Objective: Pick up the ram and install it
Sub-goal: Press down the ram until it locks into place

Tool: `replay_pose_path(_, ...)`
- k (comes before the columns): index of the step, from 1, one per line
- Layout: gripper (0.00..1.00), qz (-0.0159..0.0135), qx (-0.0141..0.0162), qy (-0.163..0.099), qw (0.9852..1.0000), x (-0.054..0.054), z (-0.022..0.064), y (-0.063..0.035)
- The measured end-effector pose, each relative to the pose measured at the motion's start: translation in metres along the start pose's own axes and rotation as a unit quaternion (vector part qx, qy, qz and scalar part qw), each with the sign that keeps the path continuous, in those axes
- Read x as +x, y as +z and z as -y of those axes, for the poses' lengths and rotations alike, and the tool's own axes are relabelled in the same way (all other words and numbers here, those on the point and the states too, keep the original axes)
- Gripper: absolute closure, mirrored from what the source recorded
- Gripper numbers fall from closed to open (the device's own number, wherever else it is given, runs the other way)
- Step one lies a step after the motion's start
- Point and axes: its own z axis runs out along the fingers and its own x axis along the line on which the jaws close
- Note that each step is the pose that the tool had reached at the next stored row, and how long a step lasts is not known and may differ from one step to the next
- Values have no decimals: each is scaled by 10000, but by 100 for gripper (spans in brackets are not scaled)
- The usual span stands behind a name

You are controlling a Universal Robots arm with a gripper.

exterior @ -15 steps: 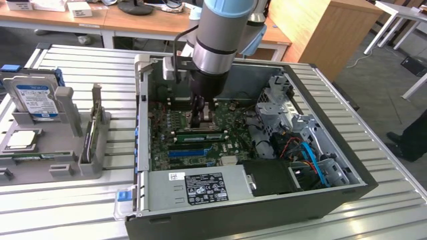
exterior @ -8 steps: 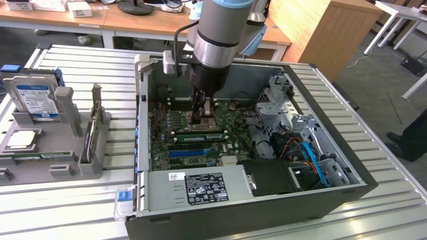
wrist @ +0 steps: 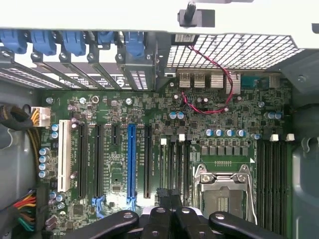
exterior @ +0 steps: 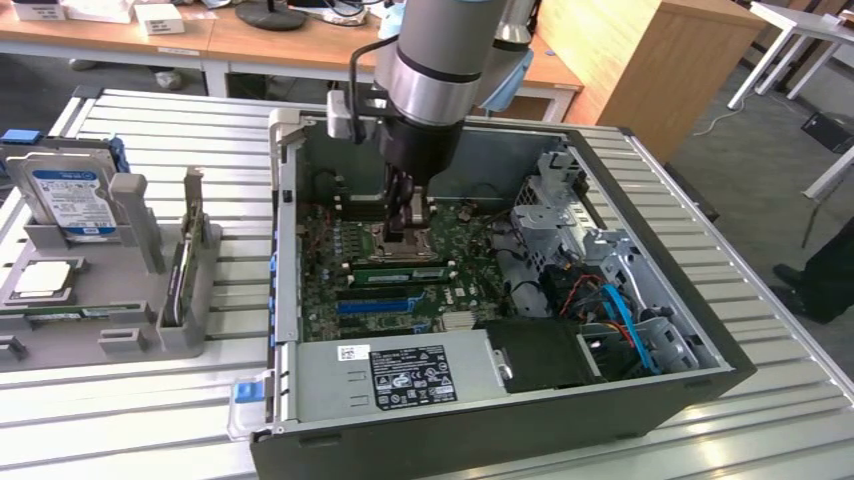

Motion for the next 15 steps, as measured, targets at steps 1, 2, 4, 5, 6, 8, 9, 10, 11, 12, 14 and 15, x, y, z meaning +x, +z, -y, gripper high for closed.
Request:
replay_pose_path(1,89,0,0,0,10000,0,0,-11)
replay_pose_path(2,89,1,0,0,10000,-1,-1,-21)
replay_pose_path(4,89,0,0,0,10000,-1,-2,-43)
replay_pose_path(5,89,0,0,0,10000,-1,-2,-51)
replay_pose_path(6,89,0,0,0,10000,-1,-2,-57)
replay_pose_path(8,89,1,0,0,10000,-1,-2,-63)
replay_pose_path(9,89,1,1,0,10000,-2,-2,-63)
replay_pose_path(10,89,2,1,0,10000,-2,-2,-63)
replay_pose_path(11,89,1,0,0,10000,-2,-2,-64)
replay_pose_path(12,89,0,0,0,10000,-1,-2,-65)
replay_pose_path(14,89,-1,-1,-2,10000,-1,9,-66)
replay_pose_path(15,89,-1,-1,-1,10000,-2,25,-67)
